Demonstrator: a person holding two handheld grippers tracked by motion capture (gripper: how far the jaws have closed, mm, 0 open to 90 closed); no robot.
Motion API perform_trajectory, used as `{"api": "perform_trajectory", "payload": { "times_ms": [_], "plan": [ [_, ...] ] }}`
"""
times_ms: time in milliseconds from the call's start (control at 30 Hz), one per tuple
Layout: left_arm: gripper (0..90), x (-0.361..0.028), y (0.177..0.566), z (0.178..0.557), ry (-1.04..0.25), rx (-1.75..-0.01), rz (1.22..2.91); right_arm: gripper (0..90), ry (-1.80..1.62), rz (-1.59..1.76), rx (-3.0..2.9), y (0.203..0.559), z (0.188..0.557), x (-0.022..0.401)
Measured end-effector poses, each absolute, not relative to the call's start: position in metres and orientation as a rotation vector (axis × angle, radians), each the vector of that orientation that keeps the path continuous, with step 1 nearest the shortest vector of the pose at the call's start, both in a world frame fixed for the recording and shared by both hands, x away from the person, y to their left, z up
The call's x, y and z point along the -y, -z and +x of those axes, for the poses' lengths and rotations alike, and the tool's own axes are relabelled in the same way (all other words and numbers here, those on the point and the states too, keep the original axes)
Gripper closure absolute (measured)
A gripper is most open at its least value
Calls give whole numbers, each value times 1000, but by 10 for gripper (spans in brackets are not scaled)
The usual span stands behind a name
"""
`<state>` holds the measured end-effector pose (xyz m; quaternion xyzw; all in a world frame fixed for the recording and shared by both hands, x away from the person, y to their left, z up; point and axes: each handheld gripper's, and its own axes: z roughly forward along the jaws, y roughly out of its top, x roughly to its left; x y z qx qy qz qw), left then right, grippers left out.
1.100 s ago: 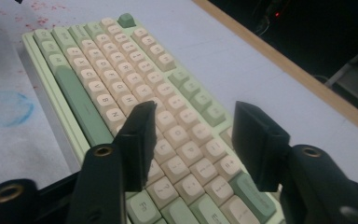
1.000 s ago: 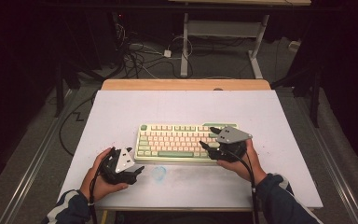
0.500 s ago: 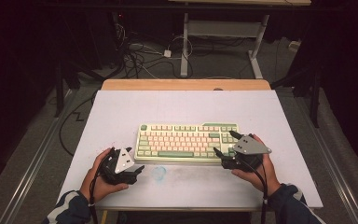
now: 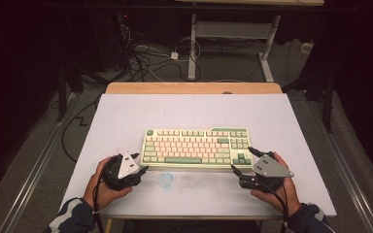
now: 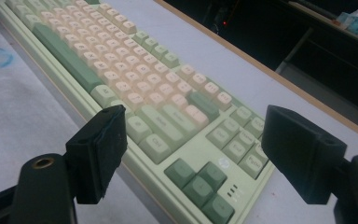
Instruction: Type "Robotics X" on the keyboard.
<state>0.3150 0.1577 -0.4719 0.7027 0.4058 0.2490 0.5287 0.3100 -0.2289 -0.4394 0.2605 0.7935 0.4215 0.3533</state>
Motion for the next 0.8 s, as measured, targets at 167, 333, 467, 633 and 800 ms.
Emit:
{"api": "perform_trajectory", "payload": {
  "times_ms": [167, 333, 467, 633, 800],
  "plan": [
    [605, -154, 467, 320, -564, -974, 1697, 234, -1063, 671, -2067, 446, 305, 232],
    [771, -147, 460, 326, -518, -970, 1707, 236, -1048, 677, -2083, 449, 302, 235],
    [855, -139, 453, 330, -492, -960, 1722, 236, -1040, 669, -2085, 451, 300, 236],
    [874, -125, 446, 338, -478, -936, 1736, 236, -1041, 658, -2083, 450, 300, 234],
    [874, -107, 441, 350, -455, -917, 1741, 236, -1027, 638, -2099, 452, 300, 232]
  ]
}}
